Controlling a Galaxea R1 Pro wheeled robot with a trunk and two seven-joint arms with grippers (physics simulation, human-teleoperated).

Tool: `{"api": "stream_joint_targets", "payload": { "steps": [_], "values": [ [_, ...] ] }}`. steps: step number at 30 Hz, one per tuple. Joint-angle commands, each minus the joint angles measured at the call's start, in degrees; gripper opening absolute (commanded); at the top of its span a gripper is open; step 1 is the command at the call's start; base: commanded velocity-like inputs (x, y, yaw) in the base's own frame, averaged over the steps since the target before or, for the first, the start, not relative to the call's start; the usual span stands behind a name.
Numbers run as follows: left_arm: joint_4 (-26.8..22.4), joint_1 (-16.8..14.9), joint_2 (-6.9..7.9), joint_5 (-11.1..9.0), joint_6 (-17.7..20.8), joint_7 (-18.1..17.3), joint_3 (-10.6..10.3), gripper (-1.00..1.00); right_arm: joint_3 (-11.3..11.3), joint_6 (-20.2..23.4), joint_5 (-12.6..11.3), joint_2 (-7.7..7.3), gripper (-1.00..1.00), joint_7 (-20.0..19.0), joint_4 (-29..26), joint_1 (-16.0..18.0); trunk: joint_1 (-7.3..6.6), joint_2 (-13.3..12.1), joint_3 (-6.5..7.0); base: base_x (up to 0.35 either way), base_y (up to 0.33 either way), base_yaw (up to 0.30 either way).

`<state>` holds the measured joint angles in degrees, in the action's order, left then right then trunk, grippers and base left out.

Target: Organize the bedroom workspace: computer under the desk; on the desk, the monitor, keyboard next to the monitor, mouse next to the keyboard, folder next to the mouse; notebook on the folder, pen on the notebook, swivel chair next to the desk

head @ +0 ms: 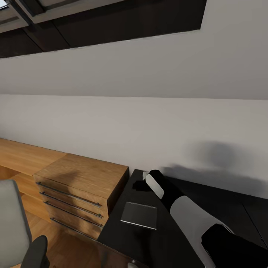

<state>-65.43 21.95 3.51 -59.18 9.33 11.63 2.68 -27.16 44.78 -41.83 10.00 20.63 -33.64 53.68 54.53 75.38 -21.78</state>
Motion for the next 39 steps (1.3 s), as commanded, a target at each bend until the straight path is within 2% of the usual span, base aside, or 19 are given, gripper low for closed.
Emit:
{"api": "stream_joint_targets", "payload": {
  "steps": [1, 7, 17, 20, 32, 39],
  "values": [
    [-0.27, 0.02, 0.0, -0.46, 0.25, 0.31, 0.0, 1.0, -0.18, 0.02, -0.58, 0.0, 1.0, 0.55, 0.15, 0.11, 0.23, 0.46, -0.24, 0.0, 0.0, 0.0],
    [-2.03, -0.43, 0.11, 0.14, 1.84, 0.39, -1.1, 1.0, -0.18, -0.72, -0.73, 0.0, 1.0, 0.55, 3.28, 0.6, 1.55, 2.87, -1.32, 0.0, 0.0, 0.0],
    [-2.31, -1.21, 0.5, 0.2, 3.67, 0.33, -1.73, 1.0, -0.16, -1.65, -0.52, 0.0, 1.0, 0.59, 3.15, 0.69, 3.75, 6.88, -3.12, 0.0, 0.0, 0.0],
    [-2.33, -2.09, 0.48, 0.22, 5.97, 0.24, -1.7, 1.0, -0.17, -1.7, -0.53, 0.0, 1.0, 0.56, 3.08, 0.66, 4.41, 8.08, -3.67, 0.0, 0.0, -0.014],
    [-2.21, -2.26, 0.14, -0.08, 6.21, 0.36, -1.57, 1.0, -0.18, -1.71, -0.59, 0.0, 1.0, 0.64, 3.21, 0.72, 7.04, 12.89, -5.84, 0.0, 0.0, -0.004],
    [-2.6, -2.33, 0.09, 0.27, 5.84, 0.0, -1.73, 1.0, -0.16, -1.71, -0.55, 0.0, 1.0, 0.76, 3.26, 0.72, 7.04, 12.89, -5.84, 0.0, 0.0, -0.043]
  ]
}}
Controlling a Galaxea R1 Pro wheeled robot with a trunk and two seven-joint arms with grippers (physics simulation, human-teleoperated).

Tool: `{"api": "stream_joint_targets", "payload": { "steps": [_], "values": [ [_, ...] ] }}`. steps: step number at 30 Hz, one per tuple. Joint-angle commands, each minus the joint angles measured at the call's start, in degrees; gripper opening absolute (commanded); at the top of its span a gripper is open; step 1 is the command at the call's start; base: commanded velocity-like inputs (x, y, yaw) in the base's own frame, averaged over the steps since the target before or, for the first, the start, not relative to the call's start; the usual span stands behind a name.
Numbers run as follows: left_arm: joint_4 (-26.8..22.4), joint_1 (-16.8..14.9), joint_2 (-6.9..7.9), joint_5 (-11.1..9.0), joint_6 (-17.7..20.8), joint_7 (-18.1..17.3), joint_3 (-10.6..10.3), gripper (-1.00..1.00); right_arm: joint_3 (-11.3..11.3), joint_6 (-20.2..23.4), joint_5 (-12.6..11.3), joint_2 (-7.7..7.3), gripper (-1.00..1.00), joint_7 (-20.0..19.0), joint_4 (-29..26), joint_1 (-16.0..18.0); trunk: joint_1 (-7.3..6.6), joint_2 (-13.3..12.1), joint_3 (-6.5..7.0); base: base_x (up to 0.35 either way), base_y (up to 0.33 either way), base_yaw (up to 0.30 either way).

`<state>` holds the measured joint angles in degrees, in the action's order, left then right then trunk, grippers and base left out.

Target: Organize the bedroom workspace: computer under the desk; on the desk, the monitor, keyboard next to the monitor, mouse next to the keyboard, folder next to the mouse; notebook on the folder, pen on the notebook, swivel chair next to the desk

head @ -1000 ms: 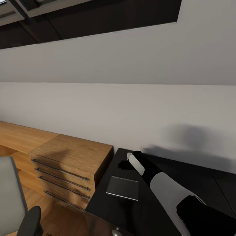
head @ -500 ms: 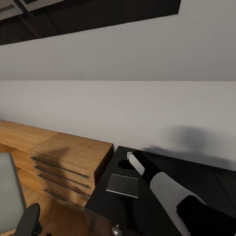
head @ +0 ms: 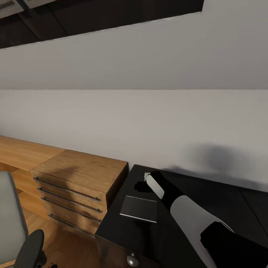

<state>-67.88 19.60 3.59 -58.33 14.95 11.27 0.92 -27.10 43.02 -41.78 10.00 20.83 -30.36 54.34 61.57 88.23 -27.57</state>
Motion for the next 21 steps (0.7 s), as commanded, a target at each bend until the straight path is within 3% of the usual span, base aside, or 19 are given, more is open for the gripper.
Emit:
{"api": "stream_joint_targets", "payload": {
  "steps": [1, 7, 15, 21],
  "values": [
    [-0.07, 0.01, -0.04, -0.54, 0.19, 0.35, 0.0, 1.0, -0.22, 0.05, -0.59, 0.0, 1.0, 0.8, 0.06, 0.06, 0.0, 0.04, -0.05, 0.023, 0.0, -0.009],
    [0.54, -0.08, -0.08, -0.45, 0.02, 0.33, -0.04, 1.0, -0.1, 0.09, -0.9, 0.0, 1.0, 3.94, 0.42, 0.07, 0.0, 0.04, -0.05, 0.176, 0.0, -0.003],
    [0.27, -0.08, -0.08, -0.99, 0.37, 0.36, 0.06, 1.0, 0.02, 0.05, -1.09, 0.0, 1.0, 5.01, 1.02, 0.13, 0.0, 0.04, -0.05, 0.069, 0.0, 0.0],
    [-0.15, -0.08, -0.08, -1.23, 0.73, 0.48, 0.12, 1.0, 0.03, 0.05, -2.24, 0.0, 1.0, 5.08, 2.52, 0.7, 1.32, 2.44, -1.13, 0.006, 0.0, 0.0]
  ]
}}
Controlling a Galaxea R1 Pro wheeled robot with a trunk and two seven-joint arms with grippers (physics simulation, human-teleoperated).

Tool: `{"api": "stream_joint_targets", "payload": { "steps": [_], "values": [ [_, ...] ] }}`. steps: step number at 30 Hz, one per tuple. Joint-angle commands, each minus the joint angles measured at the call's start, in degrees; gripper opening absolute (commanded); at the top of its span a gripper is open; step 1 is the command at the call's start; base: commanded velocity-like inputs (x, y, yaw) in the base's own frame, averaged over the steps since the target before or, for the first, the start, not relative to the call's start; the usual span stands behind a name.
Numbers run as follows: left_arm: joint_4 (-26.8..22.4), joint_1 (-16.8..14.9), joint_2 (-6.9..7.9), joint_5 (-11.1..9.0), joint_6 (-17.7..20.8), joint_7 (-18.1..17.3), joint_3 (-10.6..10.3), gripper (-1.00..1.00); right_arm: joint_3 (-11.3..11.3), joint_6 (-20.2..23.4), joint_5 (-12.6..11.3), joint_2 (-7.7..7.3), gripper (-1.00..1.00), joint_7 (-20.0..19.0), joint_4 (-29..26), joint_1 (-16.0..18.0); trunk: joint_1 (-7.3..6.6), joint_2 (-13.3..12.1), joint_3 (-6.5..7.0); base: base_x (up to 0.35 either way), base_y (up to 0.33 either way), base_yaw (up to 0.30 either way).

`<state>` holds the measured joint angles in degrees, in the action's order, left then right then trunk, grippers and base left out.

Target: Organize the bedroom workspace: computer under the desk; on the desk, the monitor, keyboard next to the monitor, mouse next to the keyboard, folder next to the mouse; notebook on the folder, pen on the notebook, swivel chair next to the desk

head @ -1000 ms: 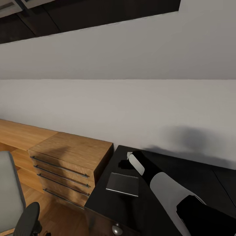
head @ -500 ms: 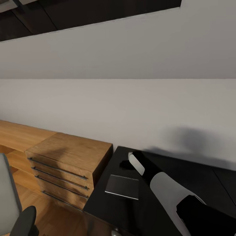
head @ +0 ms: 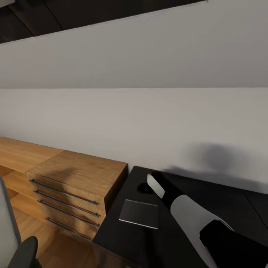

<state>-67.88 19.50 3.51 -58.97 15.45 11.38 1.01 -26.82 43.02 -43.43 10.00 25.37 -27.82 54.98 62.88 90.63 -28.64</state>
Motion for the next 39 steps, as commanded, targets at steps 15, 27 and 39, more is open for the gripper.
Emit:
{"api": "stream_joint_targets", "payload": {
  "steps": [15, 27, 39],
  "values": [
    [-0.22, 0.02, 0.0, -0.6, 0.51, -0.02, 0.04, 1.0, -0.25, 0.13, -3.67, 0.0, 1.0, 2.25, 0.57, 0.25, 3.3, 6.07, -2.75, 0.0, 0.0, 0.0],
    [-0.32, 0.01, -0.05, -0.33, 0.54, -0.19, -0.09, 1.0, -0.21, 0.11, -3.75, 0.0, 1.0, 2.19, 0.57, 0.22, 4.18, 7.67, -3.47, 0.0, 0.0, 0.0],
    [-0.32, -0.07, 0.0, -0.76, 0.55, -0.22, 0.03, 1.0, -0.25, 0.05, -3.71, 0.0, 1.0, 2.14, 0.57, 0.21, 5.28, 9.68, -4.37, 0.0, 0.0, 0.0]
  ]
}}
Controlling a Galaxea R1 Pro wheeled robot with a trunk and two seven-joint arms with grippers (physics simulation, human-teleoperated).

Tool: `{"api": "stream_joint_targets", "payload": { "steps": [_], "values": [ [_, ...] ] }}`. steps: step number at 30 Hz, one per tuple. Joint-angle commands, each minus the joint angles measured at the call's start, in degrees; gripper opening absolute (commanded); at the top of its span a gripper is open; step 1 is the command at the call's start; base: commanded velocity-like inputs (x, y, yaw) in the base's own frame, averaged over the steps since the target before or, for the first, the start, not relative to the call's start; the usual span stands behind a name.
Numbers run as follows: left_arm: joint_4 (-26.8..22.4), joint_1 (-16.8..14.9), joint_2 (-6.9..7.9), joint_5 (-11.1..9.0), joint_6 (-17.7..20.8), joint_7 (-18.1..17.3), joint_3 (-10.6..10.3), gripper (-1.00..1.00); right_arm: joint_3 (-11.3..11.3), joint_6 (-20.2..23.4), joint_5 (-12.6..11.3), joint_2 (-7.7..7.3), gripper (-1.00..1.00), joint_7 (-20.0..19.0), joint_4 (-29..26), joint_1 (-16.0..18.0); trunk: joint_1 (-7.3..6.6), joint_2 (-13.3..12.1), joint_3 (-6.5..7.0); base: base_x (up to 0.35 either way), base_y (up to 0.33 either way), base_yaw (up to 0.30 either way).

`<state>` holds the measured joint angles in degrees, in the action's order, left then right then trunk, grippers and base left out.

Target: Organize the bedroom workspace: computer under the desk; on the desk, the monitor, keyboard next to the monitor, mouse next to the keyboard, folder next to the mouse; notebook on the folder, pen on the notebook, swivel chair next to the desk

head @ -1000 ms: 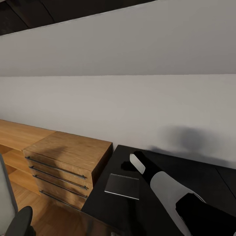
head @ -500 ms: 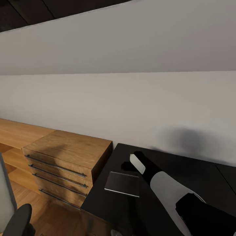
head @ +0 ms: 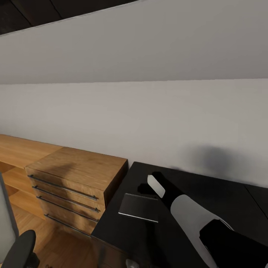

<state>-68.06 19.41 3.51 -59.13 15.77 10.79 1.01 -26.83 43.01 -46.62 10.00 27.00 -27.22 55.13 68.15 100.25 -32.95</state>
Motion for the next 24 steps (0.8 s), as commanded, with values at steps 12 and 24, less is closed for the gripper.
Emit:
{"api": "stream_joint_targets", "payload": {
  "steps": [12, 24],
  "values": [
    [-0.02, 0.01, 0.08, -0.05, 0.11, 0.34, -0.03, 1.0, -0.24, 0.1, -0.49, 0.0, 1.0, 0.59, -0.03, 0.06, 0.67, 1.25, -0.6, 0.0, 0.0, 0.0],
    [0.74, -0.08, 0.02, 0.06, -0.43, 0.35, 0.0, 1.0, -0.3, 0.14, -0.49, 0.0, 1.0, 0.6, -0.03, 0.06, 0.67, 1.25, -0.6, -0.124, 0.0, 0.0]
  ]
}}
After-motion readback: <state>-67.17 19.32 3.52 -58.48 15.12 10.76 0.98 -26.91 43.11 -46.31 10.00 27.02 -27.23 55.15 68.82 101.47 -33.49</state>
